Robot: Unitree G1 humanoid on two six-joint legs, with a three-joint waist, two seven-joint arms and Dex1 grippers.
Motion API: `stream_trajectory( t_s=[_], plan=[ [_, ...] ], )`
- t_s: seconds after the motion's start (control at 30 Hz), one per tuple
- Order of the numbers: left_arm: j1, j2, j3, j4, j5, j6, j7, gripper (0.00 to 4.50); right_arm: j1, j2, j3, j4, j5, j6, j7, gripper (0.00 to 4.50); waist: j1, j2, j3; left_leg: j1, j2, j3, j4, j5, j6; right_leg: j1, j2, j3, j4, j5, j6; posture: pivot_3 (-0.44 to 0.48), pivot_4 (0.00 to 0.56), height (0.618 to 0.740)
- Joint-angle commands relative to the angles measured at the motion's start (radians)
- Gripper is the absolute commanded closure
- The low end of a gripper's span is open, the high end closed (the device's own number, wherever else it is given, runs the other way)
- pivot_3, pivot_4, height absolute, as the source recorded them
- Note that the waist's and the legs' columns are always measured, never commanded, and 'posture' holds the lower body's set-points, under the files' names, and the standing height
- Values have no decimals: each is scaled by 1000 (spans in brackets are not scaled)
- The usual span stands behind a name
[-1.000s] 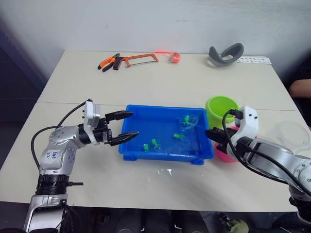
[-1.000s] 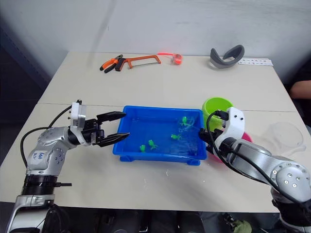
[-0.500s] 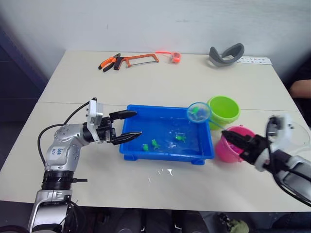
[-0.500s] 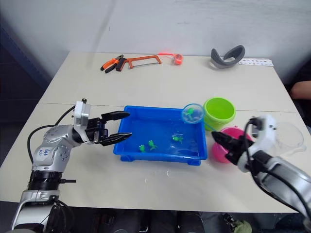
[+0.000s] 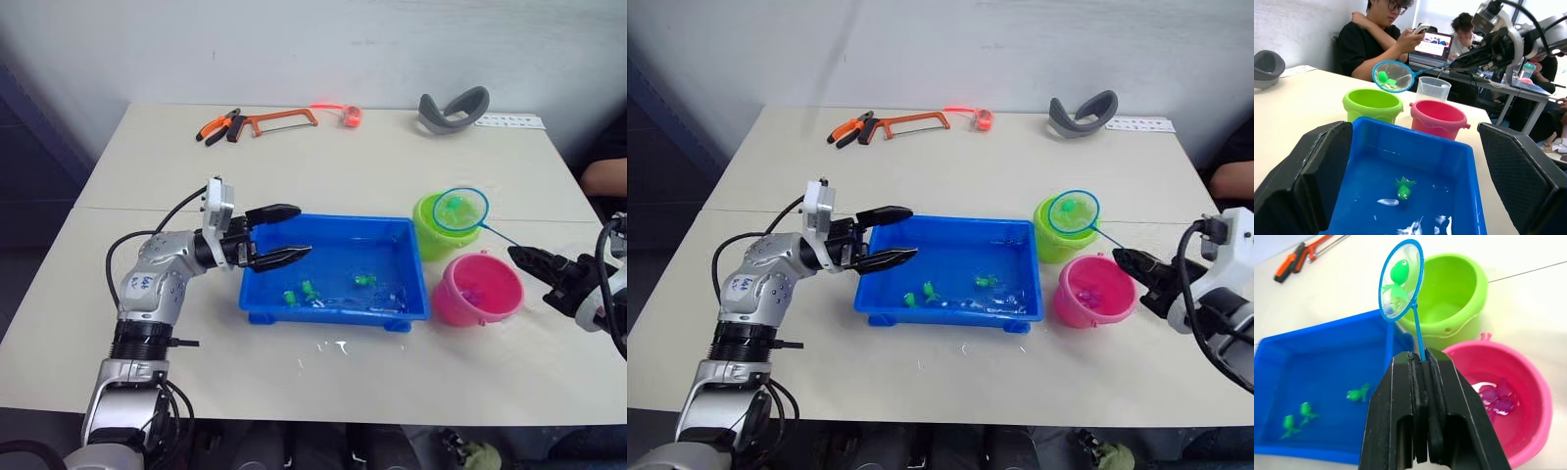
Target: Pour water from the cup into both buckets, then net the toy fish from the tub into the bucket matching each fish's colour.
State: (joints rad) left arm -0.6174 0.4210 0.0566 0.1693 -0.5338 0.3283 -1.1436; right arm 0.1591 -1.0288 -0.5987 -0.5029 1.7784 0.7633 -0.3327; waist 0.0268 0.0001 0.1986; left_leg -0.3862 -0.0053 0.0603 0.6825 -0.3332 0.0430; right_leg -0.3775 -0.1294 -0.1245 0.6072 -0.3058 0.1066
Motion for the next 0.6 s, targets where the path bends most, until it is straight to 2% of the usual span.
stream_trajectory(
  t_s=[0.03, 0.23, 0.6],
  plan=[
    [-7, -16, -13, -57, -9, 8, 20, 48, -55, -6, 31, 4, -180, -22, 48, 4500, 0, 0, 0, 0, 0, 0, 0, 0, 0, 0, 0, 0, 0, 0, 0, 0, 150, 740],
    [7, -27, -22, -88, -10, 4, 38, 48, -97, -12, 105, -1, -546, -50, 171, 4500, 3, 0, 0, -1, -1, 0, 0, 0, 0, 0, 1, -1, 0, 0, 0, 0, 150, 740],
    [3, -29, -21, -73, -10, -19, 29, 48, -70, 17, 237, -36, -1037, -128, 359, 4500, 2, 0, 0, 0, -1, 0, 0, 1, -1, 0, 4, -1, 0, 0, 0, 0, 150, 740]
  ],
)
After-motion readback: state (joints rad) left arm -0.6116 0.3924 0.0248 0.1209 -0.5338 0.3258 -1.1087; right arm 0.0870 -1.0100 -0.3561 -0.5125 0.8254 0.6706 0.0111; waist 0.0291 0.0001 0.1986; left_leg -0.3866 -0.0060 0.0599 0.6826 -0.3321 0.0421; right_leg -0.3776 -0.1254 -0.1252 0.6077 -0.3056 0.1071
